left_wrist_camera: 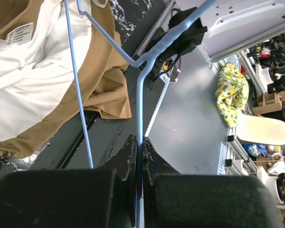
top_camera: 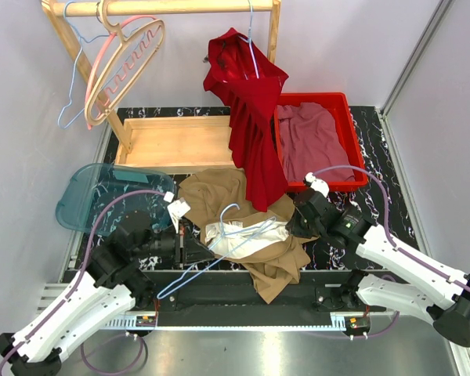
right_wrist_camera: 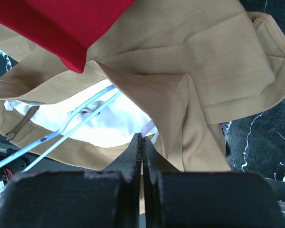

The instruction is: Place the skirt on the hanger

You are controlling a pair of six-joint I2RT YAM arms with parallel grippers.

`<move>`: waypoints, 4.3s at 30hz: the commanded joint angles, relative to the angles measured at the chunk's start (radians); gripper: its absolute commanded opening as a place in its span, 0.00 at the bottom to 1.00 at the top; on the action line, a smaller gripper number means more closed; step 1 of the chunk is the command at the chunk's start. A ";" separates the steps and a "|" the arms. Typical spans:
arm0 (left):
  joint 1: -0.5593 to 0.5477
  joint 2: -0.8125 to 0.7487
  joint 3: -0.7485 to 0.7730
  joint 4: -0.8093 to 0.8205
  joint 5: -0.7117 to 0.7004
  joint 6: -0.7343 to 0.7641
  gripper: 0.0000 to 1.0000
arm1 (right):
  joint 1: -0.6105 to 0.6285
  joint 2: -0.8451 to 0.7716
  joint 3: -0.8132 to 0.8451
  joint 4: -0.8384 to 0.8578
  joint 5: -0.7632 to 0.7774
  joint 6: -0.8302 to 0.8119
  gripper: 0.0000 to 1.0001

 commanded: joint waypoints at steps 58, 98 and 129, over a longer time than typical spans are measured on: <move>-0.434 0.153 -0.076 0.442 -0.353 0.007 0.00 | -0.011 -0.066 0.060 -0.038 0.022 -0.010 0.00; -0.440 0.081 -0.267 0.773 -0.419 -0.054 0.00 | -0.011 -0.279 -0.153 0.109 0.376 0.128 0.01; -0.440 0.103 -0.283 0.836 -0.373 -0.079 0.00 | -0.011 -0.169 -0.254 0.456 0.296 0.019 0.00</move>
